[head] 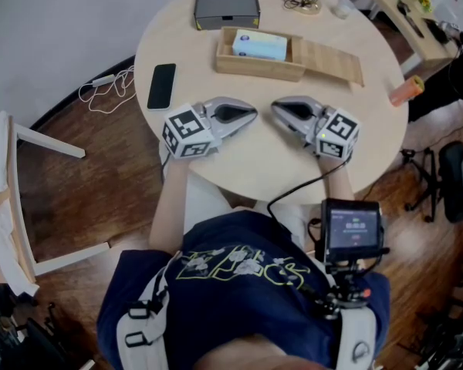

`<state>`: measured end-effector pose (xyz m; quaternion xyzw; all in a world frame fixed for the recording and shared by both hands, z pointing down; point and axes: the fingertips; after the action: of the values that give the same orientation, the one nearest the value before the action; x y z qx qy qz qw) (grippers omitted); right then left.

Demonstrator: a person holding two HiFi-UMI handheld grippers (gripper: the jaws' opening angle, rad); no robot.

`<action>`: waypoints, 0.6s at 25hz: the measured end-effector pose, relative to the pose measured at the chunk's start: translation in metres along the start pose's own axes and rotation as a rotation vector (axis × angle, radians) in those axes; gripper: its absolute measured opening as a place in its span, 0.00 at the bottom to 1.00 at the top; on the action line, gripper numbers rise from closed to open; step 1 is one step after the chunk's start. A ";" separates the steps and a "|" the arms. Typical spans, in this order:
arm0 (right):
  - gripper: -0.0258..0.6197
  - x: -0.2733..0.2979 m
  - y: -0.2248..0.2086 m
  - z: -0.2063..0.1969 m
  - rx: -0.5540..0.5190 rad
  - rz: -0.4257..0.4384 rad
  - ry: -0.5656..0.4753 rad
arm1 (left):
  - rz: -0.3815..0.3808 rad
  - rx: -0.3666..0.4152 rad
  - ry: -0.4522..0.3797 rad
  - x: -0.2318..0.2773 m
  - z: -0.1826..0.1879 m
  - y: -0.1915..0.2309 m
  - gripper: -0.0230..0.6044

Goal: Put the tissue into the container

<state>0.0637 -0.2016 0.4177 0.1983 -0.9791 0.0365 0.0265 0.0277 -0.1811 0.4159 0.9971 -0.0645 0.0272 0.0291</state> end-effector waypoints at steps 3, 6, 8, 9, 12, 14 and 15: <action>0.04 0.000 -0.001 -0.001 0.003 -0.002 0.004 | 0.003 -0.006 -0.003 0.000 0.002 0.000 0.04; 0.04 0.000 -0.001 -0.001 0.004 0.000 0.003 | 0.005 -0.009 -0.004 0.000 0.001 0.000 0.04; 0.04 0.000 -0.001 -0.002 0.002 0.001 0.006 | 0.011 -0.017 -0.005 0.000 0.000 0.000 0.04; 0.04 0.000 -0.001 -0.002 0.002 0.002 0.006 | 0.013 -0.019 -0.005 0.000 -0.001 0.001 0.04; 0.04 0.001 -0.003 -0.003 0.000 0.000 0.007 | 0.008 -0.012 -0.005 0.001 -0.001 0.002 0.04; 0.04 0.000 -0.003 -0.004 0.001 -0.003 0.011 | 0.003 -0.008 -0.002 0.001 -0.001 0.001 0.04; 0.04 0.000 -0.003 -0.004 0.003 -0.004 0.012 | 0.001 -0.007 -0.001 0.001 -0.001 0.001 0.04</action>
<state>0.0646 -0.2039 0.4215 0.2000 -0.9785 0.0390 0.0321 0.0283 -0.1822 0.4167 0.9970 -0.0652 0.0263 0.0324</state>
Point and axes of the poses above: the fingertips, and each gripper's own axes: x forward along the fingers, y to its left, z out of its top, and after that the axes turned 5 degrees about -y, right-handed
